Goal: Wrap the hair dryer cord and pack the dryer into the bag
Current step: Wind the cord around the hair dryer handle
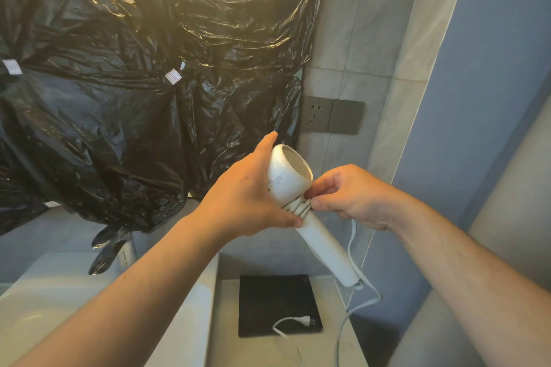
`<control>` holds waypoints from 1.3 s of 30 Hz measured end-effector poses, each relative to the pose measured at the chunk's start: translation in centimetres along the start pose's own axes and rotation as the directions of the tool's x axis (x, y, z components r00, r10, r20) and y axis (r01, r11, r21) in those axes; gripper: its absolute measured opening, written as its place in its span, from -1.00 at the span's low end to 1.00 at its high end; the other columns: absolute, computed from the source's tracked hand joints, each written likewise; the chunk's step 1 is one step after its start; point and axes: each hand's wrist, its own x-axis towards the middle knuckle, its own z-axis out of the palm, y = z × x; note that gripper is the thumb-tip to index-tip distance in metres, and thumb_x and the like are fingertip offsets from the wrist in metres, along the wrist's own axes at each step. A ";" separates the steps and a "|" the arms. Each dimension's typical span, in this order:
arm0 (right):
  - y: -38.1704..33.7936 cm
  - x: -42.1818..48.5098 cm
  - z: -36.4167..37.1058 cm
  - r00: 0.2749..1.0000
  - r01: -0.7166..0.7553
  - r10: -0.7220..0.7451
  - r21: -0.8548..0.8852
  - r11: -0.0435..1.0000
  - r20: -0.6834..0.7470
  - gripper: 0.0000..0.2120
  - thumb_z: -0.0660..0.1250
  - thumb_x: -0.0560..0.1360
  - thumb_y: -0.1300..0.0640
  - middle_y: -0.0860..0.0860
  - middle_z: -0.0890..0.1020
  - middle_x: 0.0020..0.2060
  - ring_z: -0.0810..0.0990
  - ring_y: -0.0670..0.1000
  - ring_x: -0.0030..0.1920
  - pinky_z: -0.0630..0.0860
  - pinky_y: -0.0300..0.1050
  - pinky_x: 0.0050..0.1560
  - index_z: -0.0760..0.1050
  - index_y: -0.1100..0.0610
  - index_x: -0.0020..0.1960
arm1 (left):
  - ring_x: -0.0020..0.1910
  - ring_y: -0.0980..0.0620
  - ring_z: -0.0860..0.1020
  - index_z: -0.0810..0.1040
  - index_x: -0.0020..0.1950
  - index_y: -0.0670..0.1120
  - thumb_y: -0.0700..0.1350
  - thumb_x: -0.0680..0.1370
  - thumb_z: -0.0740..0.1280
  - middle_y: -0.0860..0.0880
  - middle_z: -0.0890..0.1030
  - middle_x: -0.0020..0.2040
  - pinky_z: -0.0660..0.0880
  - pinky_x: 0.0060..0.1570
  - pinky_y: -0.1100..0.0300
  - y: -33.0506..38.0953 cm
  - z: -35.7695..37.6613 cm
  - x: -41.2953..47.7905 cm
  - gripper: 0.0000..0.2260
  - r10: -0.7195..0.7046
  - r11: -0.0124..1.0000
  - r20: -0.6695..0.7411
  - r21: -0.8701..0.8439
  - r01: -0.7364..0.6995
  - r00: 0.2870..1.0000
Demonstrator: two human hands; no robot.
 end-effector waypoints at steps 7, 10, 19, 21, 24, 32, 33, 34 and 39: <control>-0.6 -0.5 0.0 0.999 0.019 -0.022 -0.080 0.997 -0.039 -0.84 0.39 0.45 0.40 -0.02 0.65 -0.32 0.50 -0.25 -0.51 0.34 -0.48 -0.48 0.65 0.32 0.01 | 0.13 0.06 0.49 0.25 0.35 0.24 0.14 0.05 0.68 0.26 0.47 0.11 0.52 0.13 0.02 -0.8 0.8 -0.1 -0.03 -0.028 0.989 -0.066 -0.144 0.018 0.997; -1.1 -0.5 0.0 0.997 -0.056 0.046 -0.158 0.986 -0.068 -0.94 0.44 0.46 0.22 -0.02 0.65 -0.39 0.47 -0.24 -0.51 0.34 -0.41 -0.44 0.64 0.21 -0.10 | 0.10 0.11 0.52 0.29 0.30 0.26 0.12 0.08 0.68 0.27 0.51 0.09 0.56 0.12 -0.04 -1.6 1.1 -0.3 -0.10 -0.072 0.964 -0.069 -0.262 0.052 0.995; -2.3 0.6 1.3 0.970 -0.204 0.106 -0.503 0.840 -0.217 -0.70 0.35 0.43 0.04 0.13 0.51 -0.50 0.43 0.04 -0.50 0.44 -0.12 -0.35 0.54 0.18 -0.40 | 0.19 0.01 0.46 0.20 0.43 0.17 0.15 0.14 0.65 0.13 0.49 0.19 0.32 -0.04 0.14 -0.4 1.7 -0.7 -0.03 -0.070 0.997 -0.278 0.008 0.075 0.958; -2.4 0.8 1.9 0.957 -0.232 0.138 -0.392 0.890 -0.254 -0.77 0.28 0.38 0.17 0.17 0.59 -0.50 0.51 0.03 -0.51 0.56 -0.06 -0.25 0.56 0.23 -0.40 | 0.21 -0.03 0.46 0.21 0.46 0.11 0.15 0.15 0.66 0.06 0.50 0.22 0.33 -0.05 0.14 -0.6 2.1 -0.7 0.00 -0.066 0.997 -0.328 0.013 0.074 0.942; -2.6 0.8 2.8 0.939 -0.189 0.190 0.031 0.981 -0.288 -0.80 0.22 0.41 0.35 0.11 0.53 -0.48 0.46 -0.01 -0.56 0.47 -0.21 -0.44 0.56 0.25 -0.33 | 0.15 -0.04 0.50 0.25 0.38 0.14 0.14 0.13 0.67 0.08 0.52 0.16 0.51 0.00 0.03 -1.0 2.0 -0.5 -0.07 -0.084 0.996 -0.416 -0.064 0.062 0.905; -1.8 -0.3 6.6 0.893 0.123 0.099 0.448 0.886 -0.440 -0.70 0.19 0.54 0.33 0.00 0.55 -0.36 0.42 -0.05 -0.40 0.43 -0.20 -0.36 0.53 0.14 0.21 | 0.03 0.16 0.53 0.22 0.14 0.32 0.08 0.11 0.68 0.28 0.49 0.03 0.56 0.05 -0.02 -1.4 2.6 -0.6 -0.19 -0.272 0.903 -0.507 -0.429 0.034 0.818; -1.7 -0.5 6.9 0.875 0.154 0.086 0.443 0.883 -0.476 -0.71 0.19 0.56 0.31 -0.01 0.56 -0.37 0.41 -0.07 -0.41 0.43 -0.23 -0.37 0.52 0.09 0.21 | 0.02 0.21 0.53 0.22 0.12 0.33 0.09 0.10 0.68 0.27 0.50 0.03 0.56 0.04 0.00 -1.3 2.8 -0.7 -0.20 -0.280 0.893 -0.508 -0.448 0.028 0.814; -1.7 -0.6 7.2 0.860 0.177 0.089 0.457 0.872 -0.503 -0.73 0.19 0.57 0.30 -0.02 0.56 -0.37 0.40 -0.08 -0.42 0.42 -0.26 -0.38 0.51 0.07 0.19 | 0.02 0.25 0.53 0.23 0.11 0.33 0.10 0.09 0.67 0.27 0.50 0.03 0.56 0.03 0.02 -1.2 2.9 -0.7 -0.21 -0.283 0.890 -0.512 -0.455 0.023 0.811; -2.0 -0.8 7.1 0.887 0.169 0.221 0.730 0.663 -0.406 -0.81 0.21 0.58 0.32 0.00 0.56 -0.48 0.34 -0.07 -0.47 0.30 -0.26 -0.50 0.53 0.24 0.15 | 0.16 0.06 0.50 0.24 0.32 0.18 0.23 0.09 0.66 0.18 0.48 0.14 0.53 0.05 0.03 -1.1 3.4 -0.7 -0.07 -0.227 0.947 -0.540 -0.315 0.055 0.811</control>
